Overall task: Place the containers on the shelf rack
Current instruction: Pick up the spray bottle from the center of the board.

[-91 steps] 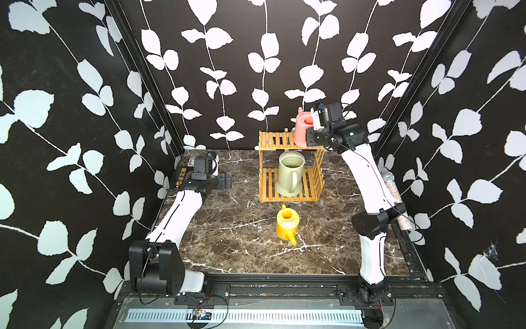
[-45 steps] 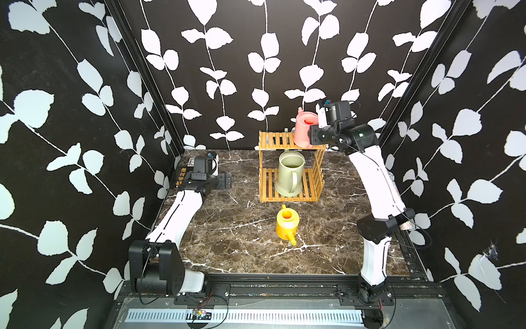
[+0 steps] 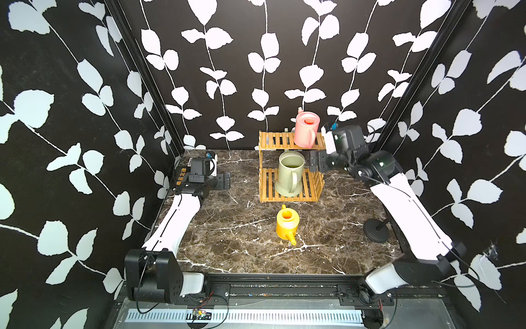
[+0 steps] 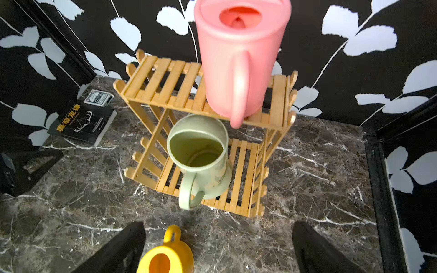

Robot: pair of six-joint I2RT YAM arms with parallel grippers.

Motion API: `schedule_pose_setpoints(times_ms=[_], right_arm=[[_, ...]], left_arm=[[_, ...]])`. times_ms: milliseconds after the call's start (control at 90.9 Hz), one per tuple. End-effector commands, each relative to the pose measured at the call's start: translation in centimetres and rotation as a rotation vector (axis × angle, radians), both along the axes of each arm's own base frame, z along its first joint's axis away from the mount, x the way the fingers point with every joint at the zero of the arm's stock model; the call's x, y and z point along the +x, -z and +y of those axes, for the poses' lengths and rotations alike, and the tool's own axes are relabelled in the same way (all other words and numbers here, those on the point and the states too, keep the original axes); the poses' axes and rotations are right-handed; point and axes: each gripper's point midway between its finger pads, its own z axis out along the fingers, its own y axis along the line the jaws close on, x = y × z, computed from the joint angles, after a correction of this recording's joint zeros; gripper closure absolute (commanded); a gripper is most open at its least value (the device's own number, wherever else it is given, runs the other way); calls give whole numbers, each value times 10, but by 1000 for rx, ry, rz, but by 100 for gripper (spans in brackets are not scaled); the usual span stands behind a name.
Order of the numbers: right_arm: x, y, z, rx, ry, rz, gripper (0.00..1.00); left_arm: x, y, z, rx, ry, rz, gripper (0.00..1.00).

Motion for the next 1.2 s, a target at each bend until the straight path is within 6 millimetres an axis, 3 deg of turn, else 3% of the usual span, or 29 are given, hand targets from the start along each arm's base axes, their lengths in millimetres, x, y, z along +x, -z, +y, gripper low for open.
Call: schedule_pose_setpoints(times_ms=[0,187,407,638,880,1188], right_arm=[[-9,8,3,46,22,-25,1],[-41,60,16,61,-32,60,2],[-82,138,42,17,-112,211,1],[-120,196,64,-60,-166,322,2],[-151,232,74,-97,-192,412,1],[-168,256,70,-115,-182,456,2]], left_arm=[[-7,-5,-1,15,45,-26,1],[-17,-2,-7,24,114,-24,1],[-20,4,-8,20,132,-12,2],[-19,9,-10,9,145,2,2],[-18,9,-11,5,147,8,1],[-18,8,-13,5,163,8,1]])
